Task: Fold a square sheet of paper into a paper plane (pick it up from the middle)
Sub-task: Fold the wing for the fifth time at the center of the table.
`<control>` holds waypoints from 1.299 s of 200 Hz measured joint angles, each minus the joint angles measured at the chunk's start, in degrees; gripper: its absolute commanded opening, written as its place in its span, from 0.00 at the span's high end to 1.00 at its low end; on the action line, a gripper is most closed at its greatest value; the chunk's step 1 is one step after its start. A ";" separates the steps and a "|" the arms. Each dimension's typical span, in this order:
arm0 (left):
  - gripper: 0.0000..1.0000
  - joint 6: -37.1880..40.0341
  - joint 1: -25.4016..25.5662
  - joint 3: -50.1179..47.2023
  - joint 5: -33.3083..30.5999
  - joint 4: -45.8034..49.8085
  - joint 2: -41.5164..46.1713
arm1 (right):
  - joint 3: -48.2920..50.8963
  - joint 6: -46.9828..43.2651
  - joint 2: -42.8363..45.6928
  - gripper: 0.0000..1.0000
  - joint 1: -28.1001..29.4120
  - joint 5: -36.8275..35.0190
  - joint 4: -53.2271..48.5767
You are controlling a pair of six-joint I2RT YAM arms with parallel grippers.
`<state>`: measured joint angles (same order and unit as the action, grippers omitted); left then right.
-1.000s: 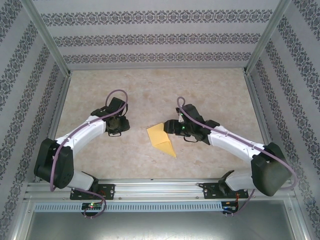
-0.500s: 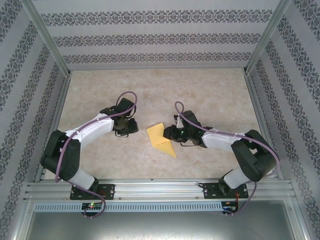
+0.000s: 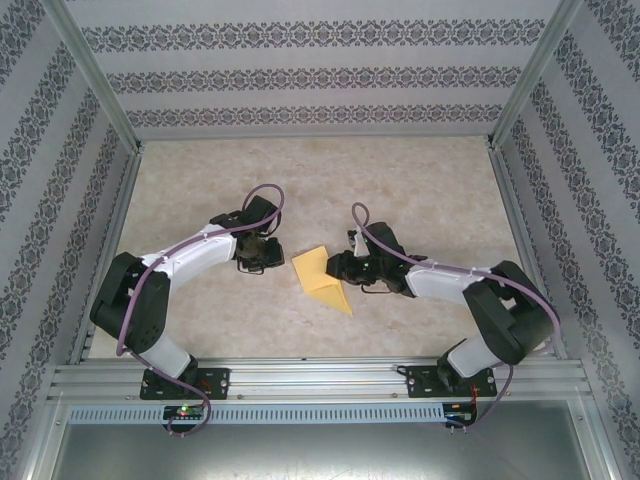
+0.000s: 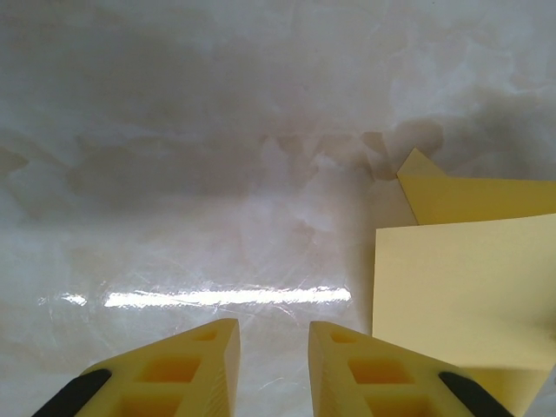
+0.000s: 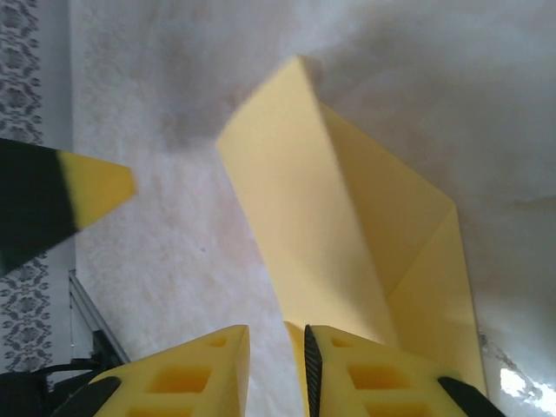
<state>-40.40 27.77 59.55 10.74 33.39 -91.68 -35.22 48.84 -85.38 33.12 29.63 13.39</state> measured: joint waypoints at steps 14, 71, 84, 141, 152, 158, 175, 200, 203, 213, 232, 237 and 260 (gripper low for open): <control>0.71 0.13 0.00 0.02 -0.02 0.00 -0.02 | 0.00 -0.79 2.91 0.76 0.02 0.57 -0.31; 0.67 0.66 0.04 0.09 0.24 -0.02 -0.35 | 0.15 -2.56 1.42 0.77 2.29 2.86 -1.57; 0.66 0.83 0.11 0.11 0.68 -0.04 -0.35 | 0.15 -2.71 -0.68 0.77 2.27 2.80 -1.64; 0.66 1.20 1.11 1.25 2.58 -0.44 -1.51 | 3.28 -2.54 -5.86 0.75 -0.96 1.90 0.15; 0.66 1.20 1.27 1.44 2.60 -0.46 -1.77 | 3.48 -2.49 -5.88 0.75 -1.55 1.97 0.33; 0.66 1.22 1.36 1.60 2.62 -0.46 -1.92 | 3.50 -2.49 -5.81 0.74 -1.77 1.97 0.50; 0.66 1.25 1.49 2.14 2.91 -0.46 -2.51 | 3.48 -2.69 -4.90 0.68 -1.88 1.73 0.13; 0.65 1.38 1.53 2.62 3.50 -0.63 -3.52 | 3.48 -2.80 -1.88 0.57 -2.19 1.55 -1.01; 0.65 1.38 1.53 2.62 3.61 -0.66 -3.54 | 3.48 -2.89 -1.53 0.57 -2.21 1.57 -1.07; 0.65 1.40 1.60 2.62 3.85 -0.66 -3.78 | 3.37 -3.02 0.55 0.56 -2.27 1.33 -2.23; 0.65 1.38 1.88 2.64 4.07 -0.74 -4.22 | 3.26 -4.24 6.03 0.59 -2.23 0.81 -5.20; 0.66 1.38 1.92 2.64 4.09 -0.76 -4.31 | 3.19 -4.57 7.78 0.60 -2.23 0.72 -5.95; 0.66 1.40 1.99 2.64 4.09 -0.87 -4.39 | 3.02 -5.79 12.66 0.64 -1.92 1.33 -7.87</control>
<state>-39.00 29.76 62.19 14.83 32.51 -96.07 -32.21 43.05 -72.73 31.20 30.96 5.52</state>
